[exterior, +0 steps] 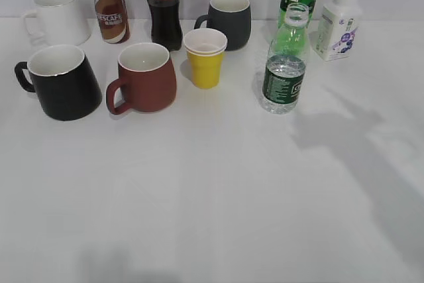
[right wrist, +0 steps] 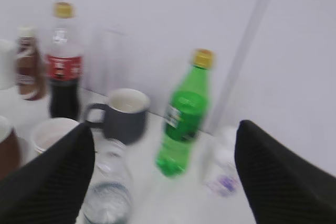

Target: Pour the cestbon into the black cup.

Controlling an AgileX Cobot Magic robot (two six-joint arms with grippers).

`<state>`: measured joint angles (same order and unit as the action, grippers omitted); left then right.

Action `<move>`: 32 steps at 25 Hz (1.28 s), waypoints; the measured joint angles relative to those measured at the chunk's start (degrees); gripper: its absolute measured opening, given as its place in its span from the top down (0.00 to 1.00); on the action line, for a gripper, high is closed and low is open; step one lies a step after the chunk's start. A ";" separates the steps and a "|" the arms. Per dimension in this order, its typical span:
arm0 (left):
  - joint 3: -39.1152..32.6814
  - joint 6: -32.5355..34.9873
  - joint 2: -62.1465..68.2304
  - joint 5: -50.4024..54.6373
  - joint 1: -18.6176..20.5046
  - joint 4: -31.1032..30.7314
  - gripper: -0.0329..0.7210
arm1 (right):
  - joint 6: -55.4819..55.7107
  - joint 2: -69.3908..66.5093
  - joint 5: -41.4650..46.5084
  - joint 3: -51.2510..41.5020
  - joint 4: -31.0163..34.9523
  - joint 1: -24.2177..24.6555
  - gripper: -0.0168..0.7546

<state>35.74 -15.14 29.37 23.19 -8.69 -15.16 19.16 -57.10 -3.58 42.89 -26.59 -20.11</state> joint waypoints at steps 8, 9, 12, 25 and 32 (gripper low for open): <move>2.25 3.90 -15.31 27.51 -4.42 9.62 0.14 | -6.43 26.01 37.73 0.07 13.46 -7.50 0.16; 2.25 5.16 -16.86 30.80 -4.42 10.68 0.14 | -8.43 28.63 41.69 0.07 15.84 -8.01 0.16; 2.25 7.64 -21.05 36.91 -4.42 12.79 0.13 | -11.90 34.79 53.94 -0.26 20.95 -8.34 0.17; -3.24 10.27 -29.78 43.50 -4.42 14.47 0.16 | -14.33 50.22 66.53 -12.90 22.99 -8.34 0.19; -5.65 11.06 -29.78 38.20 -4.42 15.16 0.17 | -15.32 50.22 63.53 -13.97 23.24 -8.34 0.21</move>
<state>30.10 -4.08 -0.41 61.38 -13.12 0.00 3.84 -6.88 59.95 28.91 -3.35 -28.45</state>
